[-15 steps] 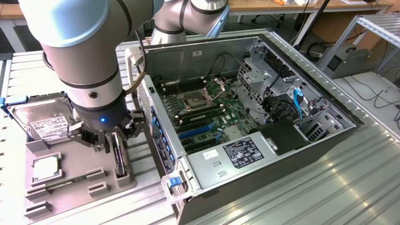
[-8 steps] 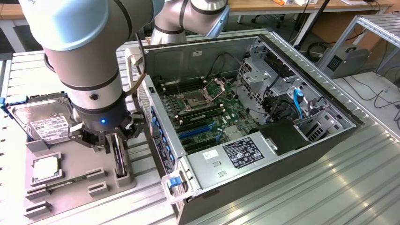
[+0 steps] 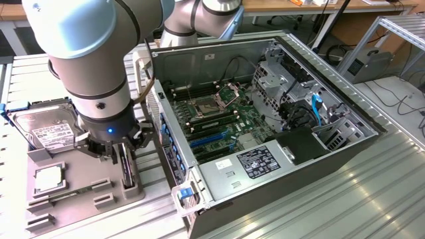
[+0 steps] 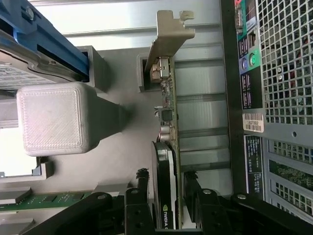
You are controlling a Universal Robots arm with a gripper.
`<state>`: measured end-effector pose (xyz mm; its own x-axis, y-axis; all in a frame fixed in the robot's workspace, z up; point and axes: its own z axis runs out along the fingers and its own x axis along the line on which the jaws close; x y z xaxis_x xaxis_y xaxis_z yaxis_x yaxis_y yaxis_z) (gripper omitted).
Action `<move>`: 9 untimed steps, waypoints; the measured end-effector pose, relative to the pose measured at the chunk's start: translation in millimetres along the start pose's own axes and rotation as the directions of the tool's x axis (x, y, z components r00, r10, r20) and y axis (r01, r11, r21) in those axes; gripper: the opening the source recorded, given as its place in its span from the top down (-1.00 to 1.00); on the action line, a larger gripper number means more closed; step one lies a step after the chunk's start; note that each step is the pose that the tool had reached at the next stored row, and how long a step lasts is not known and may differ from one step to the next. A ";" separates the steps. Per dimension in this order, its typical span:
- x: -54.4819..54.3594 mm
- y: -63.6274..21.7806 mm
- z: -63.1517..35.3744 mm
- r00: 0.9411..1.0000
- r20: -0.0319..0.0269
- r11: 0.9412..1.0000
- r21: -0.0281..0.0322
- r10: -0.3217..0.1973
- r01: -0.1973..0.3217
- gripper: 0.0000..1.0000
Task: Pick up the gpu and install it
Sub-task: 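Pick up the gpu and move the gpu toward the slot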
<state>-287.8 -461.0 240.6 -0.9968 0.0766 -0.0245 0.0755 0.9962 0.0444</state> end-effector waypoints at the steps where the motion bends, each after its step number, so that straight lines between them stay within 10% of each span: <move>1: 0.0 0.1 0.7 1.000 0.000 1.000 0.000 0.000 0.000 0.15; 9: 0.2 0.6 3.8 1.000 0.000 1.000 0.000 0.000 0.000 0.15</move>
<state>-287.8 -460.2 236.8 -0.9967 0.0770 -0.0245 0.0759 0.9961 0.0444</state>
